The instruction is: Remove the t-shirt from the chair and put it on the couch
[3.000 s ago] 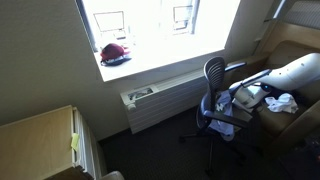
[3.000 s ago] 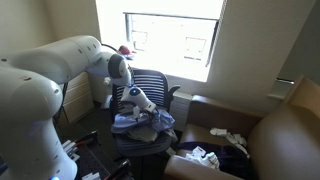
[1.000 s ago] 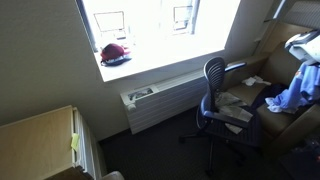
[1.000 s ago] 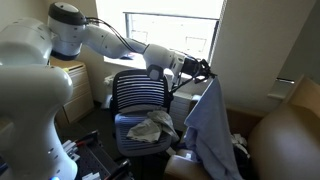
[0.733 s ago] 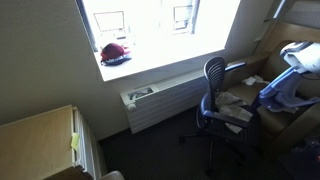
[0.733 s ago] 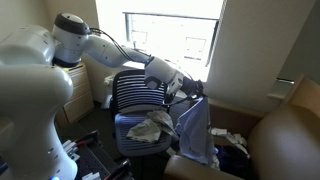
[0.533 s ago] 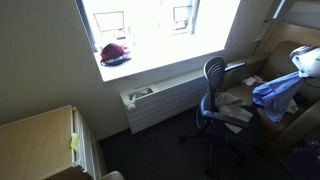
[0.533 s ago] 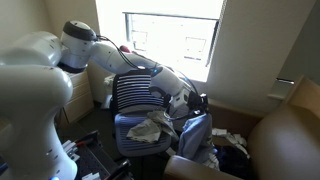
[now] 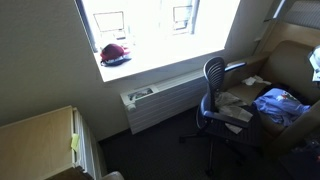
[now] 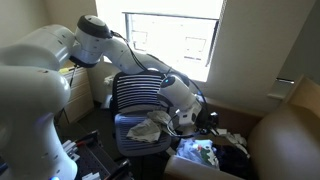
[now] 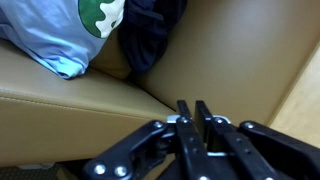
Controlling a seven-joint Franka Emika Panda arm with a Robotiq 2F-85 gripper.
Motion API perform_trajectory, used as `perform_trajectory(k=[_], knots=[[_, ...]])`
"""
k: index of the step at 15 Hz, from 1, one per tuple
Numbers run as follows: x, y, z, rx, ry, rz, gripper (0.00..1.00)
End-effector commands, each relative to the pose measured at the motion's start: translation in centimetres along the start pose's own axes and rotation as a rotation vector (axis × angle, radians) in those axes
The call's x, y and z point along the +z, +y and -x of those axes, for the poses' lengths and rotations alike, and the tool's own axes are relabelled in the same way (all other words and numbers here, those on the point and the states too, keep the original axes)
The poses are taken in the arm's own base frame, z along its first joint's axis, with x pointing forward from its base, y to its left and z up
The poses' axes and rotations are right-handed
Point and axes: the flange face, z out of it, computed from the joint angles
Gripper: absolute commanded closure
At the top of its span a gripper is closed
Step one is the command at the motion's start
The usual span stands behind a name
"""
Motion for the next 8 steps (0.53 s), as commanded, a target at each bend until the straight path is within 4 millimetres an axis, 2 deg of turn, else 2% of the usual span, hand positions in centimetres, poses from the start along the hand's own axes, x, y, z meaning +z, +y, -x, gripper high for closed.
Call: perform_trajectory(k=[1,2,3,6,7,8], knots=[[-0.4,-0.4,0.3,0.005,-0.004,-0.001,0.85],[-1.1,0.5,3.3,-0.061,-0.120,0.014,0.60],[-2.0,1.3,5.3,-0.071,-0.173,0.019,0.59],[-5.5,5.4,12.0,-0.178,-0.296,0.032,0.38],[-2.8,3.3,9.5,-0.137,-0.217,0.021,0.57],[-4.0,4.5,11.7,-0.167,-0.254,0.023,0.49]])
